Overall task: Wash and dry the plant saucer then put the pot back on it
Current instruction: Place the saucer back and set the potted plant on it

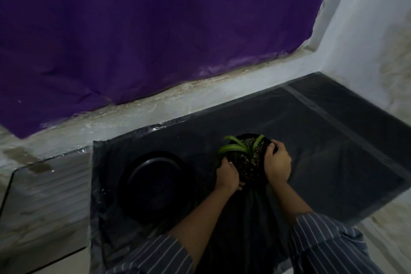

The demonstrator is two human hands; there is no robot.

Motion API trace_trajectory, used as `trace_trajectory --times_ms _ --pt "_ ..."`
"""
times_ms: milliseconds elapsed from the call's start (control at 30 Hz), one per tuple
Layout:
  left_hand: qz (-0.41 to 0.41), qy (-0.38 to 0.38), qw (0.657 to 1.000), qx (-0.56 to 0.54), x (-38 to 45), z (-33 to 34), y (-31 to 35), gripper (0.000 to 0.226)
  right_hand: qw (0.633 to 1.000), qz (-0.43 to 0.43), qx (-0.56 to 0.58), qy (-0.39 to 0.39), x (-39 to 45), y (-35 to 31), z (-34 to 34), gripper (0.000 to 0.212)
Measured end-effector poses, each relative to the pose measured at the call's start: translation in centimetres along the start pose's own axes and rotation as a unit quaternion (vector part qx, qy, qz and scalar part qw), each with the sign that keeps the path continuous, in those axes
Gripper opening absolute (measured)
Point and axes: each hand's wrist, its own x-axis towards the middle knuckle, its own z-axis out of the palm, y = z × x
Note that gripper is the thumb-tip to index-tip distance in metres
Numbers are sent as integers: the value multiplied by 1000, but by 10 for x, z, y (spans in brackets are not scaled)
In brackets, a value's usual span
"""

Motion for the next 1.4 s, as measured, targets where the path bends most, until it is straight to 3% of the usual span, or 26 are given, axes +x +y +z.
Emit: trace_trajectory --times_ms 267,467,767,1067,1400 --pt "0 99 994 -41 -9 -51 -4 31 996 -70 21 -49 -25 -56 29 33" --pt "-1 216 975 -47 -26 -122 -27 32 984 -119 36 -128 -74 -104 77 34" --pt "-18 304 952 -33 -54 -207 -77 38 955 -171 59 -235 -151 -135 132 35" --pt "-71 268 961 -14 -55 -236 -98 40 953 -151 26 -263 -174 -121 150 35" --pt "-38 243 969 24 -49 -230 -110 35 955 -135 19 -262 -168 -106 144 33"
